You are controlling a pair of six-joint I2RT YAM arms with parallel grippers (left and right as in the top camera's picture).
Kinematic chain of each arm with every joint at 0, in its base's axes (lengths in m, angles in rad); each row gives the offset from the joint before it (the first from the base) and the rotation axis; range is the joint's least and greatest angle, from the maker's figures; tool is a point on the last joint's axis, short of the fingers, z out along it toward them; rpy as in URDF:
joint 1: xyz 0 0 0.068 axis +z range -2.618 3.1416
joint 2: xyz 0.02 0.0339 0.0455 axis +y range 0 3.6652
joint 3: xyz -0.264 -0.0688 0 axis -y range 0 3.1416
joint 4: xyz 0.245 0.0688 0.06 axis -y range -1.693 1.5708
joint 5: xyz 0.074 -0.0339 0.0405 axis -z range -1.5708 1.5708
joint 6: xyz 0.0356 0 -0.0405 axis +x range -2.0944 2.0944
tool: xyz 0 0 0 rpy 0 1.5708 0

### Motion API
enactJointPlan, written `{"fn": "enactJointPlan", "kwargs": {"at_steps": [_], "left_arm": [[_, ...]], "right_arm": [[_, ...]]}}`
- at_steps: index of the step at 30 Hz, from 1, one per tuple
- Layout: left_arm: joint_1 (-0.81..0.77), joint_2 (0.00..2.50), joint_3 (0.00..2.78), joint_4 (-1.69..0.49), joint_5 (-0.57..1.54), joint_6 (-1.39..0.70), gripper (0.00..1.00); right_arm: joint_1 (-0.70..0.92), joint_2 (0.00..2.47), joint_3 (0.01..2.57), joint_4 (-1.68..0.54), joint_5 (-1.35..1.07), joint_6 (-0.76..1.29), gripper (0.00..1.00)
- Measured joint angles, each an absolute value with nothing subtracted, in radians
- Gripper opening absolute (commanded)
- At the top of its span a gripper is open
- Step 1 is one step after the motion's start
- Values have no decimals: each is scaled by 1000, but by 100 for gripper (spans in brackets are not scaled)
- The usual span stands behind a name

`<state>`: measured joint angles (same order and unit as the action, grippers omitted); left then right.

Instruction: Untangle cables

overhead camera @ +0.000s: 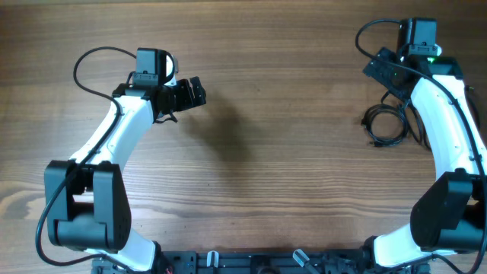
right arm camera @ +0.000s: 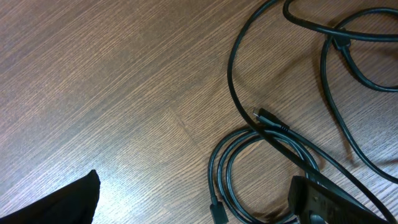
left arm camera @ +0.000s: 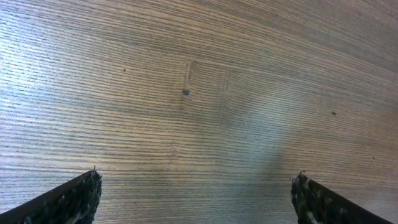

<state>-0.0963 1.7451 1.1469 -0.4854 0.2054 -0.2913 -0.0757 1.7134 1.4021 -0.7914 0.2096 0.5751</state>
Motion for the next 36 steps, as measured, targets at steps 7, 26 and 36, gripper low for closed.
{"fn": "enactJointPlan", "kwargs": {"at_steps": [7,26,36], "left_arm": [[-96,1745,1147,-485,206,-291,100],[-96,1745,1147,-485,206,-291,100],[-96,1745,1147,-485,205,-291,100]], "right_arm": [[-76,1713,1402,-791,210,575,100],[-76,1560,1393,-793,206,575,100],[-75,1149,1393,-792,206,575,100]]}}
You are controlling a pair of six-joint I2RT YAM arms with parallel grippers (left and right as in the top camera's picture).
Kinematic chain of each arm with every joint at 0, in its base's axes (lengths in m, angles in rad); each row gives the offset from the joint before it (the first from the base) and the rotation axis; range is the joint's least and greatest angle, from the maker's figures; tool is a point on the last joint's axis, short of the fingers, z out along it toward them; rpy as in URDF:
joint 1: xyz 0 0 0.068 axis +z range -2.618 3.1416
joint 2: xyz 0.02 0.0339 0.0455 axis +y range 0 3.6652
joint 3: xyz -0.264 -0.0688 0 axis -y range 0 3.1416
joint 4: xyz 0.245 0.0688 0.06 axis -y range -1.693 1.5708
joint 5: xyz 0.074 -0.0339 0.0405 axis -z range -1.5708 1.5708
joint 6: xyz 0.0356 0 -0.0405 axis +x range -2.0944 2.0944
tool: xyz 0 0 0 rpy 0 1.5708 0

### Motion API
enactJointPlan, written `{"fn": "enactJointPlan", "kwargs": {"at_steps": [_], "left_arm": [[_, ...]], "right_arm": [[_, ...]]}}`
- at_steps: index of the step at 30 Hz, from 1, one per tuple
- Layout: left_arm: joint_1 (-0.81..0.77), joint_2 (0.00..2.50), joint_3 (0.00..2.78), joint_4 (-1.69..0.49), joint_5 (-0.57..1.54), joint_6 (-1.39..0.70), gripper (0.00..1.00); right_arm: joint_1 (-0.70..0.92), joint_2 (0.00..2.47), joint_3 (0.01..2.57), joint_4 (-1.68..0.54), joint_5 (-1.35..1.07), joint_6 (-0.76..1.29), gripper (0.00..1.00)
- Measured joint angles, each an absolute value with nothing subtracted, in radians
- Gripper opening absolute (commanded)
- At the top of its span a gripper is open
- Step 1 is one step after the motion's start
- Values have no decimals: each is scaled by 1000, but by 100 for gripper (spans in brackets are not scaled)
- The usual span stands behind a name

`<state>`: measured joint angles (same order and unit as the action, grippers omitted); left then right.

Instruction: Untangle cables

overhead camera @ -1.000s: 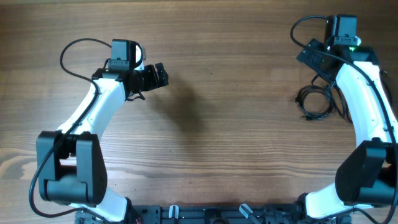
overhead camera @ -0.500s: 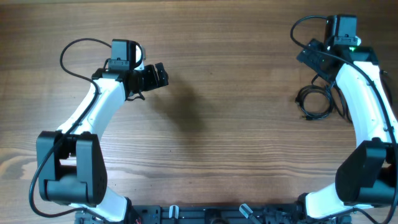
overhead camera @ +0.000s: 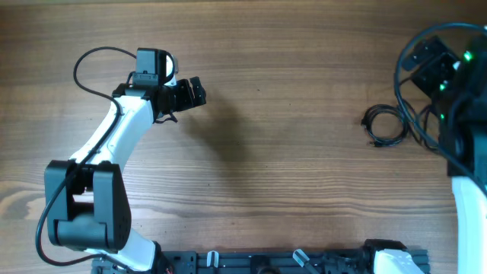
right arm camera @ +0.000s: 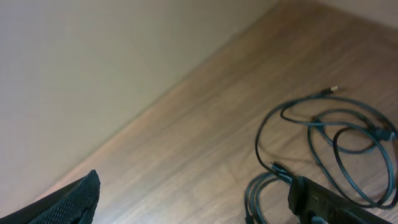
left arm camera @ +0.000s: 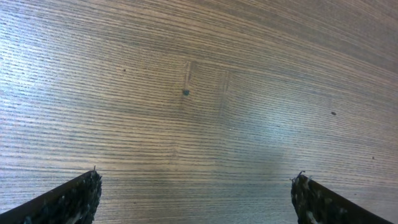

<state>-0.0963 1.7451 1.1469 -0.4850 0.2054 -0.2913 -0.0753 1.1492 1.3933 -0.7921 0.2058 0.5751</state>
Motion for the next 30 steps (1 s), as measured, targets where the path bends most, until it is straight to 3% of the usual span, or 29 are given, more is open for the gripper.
{"fn": "enactJointPlan", "kwargs": {"at_steps": [14,20,30], "left_arm": [[-96,1745,1147,-485,206,-291,100],[-96,1745,1147,-485,205,-291,100],[-96,1745,1147,-485,205,-291,100]], "right_arm": [[17,772,1393,-960,206,575,100],[17,674,1394,-1133,208,575,100],[121,515,1375,-1227,322,575,100]]}}
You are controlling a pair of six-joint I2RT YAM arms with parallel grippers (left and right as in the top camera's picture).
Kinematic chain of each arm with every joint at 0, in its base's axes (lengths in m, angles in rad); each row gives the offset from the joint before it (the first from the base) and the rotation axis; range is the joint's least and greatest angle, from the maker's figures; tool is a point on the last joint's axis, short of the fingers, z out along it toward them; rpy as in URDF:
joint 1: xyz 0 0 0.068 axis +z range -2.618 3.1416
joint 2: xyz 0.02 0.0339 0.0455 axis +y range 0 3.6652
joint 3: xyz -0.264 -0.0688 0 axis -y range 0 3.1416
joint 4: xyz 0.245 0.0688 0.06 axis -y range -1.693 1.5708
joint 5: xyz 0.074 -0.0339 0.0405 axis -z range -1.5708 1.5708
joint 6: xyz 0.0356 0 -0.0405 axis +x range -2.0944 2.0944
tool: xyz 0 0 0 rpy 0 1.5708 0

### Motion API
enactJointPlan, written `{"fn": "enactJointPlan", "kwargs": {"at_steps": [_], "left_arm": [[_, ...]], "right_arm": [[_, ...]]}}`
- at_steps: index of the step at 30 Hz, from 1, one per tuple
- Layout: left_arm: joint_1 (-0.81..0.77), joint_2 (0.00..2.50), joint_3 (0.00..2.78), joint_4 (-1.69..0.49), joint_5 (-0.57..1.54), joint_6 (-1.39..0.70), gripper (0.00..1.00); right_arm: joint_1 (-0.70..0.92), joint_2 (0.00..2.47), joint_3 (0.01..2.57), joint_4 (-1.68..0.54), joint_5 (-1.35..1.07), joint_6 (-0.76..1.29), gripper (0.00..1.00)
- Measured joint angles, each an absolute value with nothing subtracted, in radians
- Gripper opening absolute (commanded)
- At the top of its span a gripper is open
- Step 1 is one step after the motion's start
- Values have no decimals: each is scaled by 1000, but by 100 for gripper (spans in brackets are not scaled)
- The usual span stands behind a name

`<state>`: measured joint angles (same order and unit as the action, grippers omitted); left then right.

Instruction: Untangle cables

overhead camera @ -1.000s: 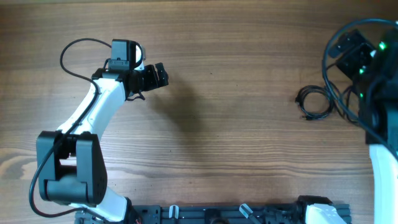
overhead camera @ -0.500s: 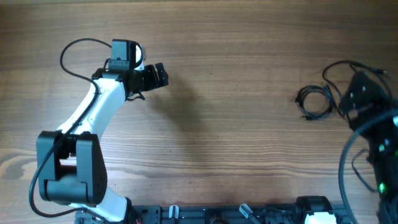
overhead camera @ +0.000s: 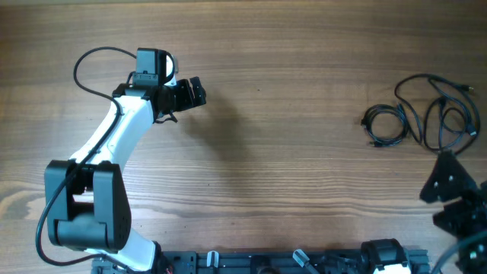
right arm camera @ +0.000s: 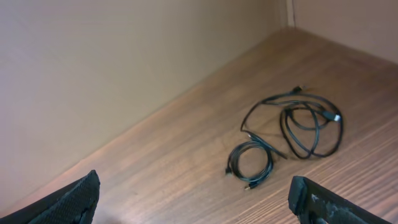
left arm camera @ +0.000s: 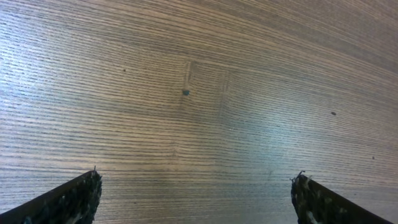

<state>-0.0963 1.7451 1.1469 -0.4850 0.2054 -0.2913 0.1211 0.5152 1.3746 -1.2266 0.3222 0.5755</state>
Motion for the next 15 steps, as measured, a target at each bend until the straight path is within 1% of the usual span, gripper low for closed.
{"fn": "enactJointPlan", "kwargs": {"at_steps": [3,9,12,15], "left_arm": [[-96,1745,1147,-485,205,-292,100],[-96,1745,1147,-485,205,-292,100],[-96,1745,1147,-485,205,-292,100],[-96,1745,1147,-485,205,-292,100]], "right_arm": [[142,428,1285,-1184,327,575,100],[148,228,1013,-952,336,575,100],[148,131,841,-801,335,570,100],[150,37,659,-562,293,524,100]]}}
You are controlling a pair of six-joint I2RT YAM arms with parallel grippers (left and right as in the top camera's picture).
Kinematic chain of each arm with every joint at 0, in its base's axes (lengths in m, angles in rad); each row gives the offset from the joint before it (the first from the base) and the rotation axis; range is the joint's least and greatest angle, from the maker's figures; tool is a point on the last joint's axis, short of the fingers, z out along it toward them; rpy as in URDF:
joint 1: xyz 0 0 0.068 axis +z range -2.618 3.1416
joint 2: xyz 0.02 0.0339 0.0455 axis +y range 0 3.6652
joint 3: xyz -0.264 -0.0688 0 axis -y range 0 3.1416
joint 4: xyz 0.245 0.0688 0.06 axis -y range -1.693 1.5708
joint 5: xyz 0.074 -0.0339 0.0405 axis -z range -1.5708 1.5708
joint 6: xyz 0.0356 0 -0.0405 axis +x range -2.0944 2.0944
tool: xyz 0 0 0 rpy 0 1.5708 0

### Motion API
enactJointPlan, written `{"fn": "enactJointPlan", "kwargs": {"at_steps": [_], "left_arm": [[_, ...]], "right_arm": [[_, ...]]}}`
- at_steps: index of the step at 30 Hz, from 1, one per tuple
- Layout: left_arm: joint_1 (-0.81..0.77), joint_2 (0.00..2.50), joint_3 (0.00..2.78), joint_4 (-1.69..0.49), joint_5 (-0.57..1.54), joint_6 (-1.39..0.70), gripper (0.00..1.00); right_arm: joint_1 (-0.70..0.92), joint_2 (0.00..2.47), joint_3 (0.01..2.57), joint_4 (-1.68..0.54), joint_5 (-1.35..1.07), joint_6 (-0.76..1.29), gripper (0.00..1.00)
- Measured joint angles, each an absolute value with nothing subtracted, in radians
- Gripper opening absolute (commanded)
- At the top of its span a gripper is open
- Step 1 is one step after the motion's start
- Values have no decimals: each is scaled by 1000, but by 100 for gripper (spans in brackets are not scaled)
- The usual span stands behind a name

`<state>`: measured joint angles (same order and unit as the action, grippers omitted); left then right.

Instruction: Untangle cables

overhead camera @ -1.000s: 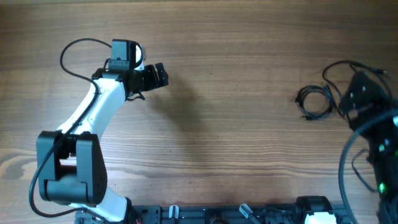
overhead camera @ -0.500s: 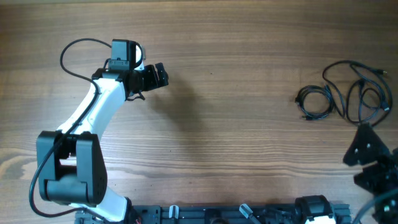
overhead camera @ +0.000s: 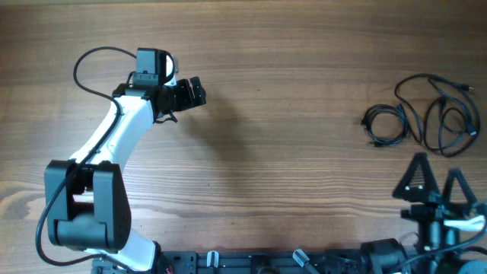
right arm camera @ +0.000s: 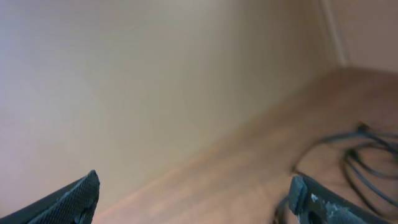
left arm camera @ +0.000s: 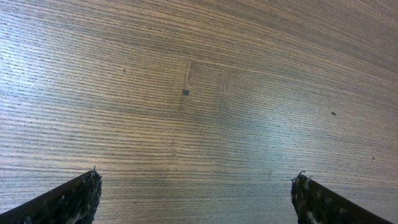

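Black cables lie at the table's right side: a small tight coil [overhead camera: 384,124] and, to its right, a larger loose tangle of loops [overhead camera: 440,113]. In the right wrist view part of the loops [right arm camera: 367,152] shows blurred at the right edge. My right gripper [overhead camera: 435,183] stands open at the front right edge, well in front of the cables, holding nothing. My left gripper [overhead camera: 196,93] is open far to the left over bare wood, its fingertips [left arm camera: 81,193] wide apart with nothing between them.
The wooden table [overhead camera: 289,152] carries only the cables. A beige wall [right arm camera: 155,81] fills most of the right wrist view. The left arm's own cable [overhead camera: 87,65] loops at the back left. A black rail [overhead camera: 251,262] runs along the front edge.
The right arm has drawn further back and swung; its open fingers now point toward the cables from the front right edge. The wrist view tilted toward the wall. The left arm is unchanged.
My right gripper stood open right over the cable pile at the back right. Then it was higher and further right, then off at the front right corner, and now at the front edge. The cables lie spread as before. The left arm never moved.
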<state>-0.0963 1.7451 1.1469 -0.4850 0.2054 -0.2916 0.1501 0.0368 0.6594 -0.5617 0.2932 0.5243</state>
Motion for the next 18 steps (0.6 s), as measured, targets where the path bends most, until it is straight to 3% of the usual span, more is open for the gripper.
{"fn": "enactJointPlan", "kwargs": {"at_steps": [9,14,18], "left_arm": [[-96,1745,1147,-485,205,-292,100],[-96,1745,1147,-485,205,-292,100],[-96,1745,1147,-485,205,-292,100]], "right_arm": [[150,17,243,329,131,391,100],[150,15,57,480,94,386,100],[150,15,6,390,74,359,100]]}}
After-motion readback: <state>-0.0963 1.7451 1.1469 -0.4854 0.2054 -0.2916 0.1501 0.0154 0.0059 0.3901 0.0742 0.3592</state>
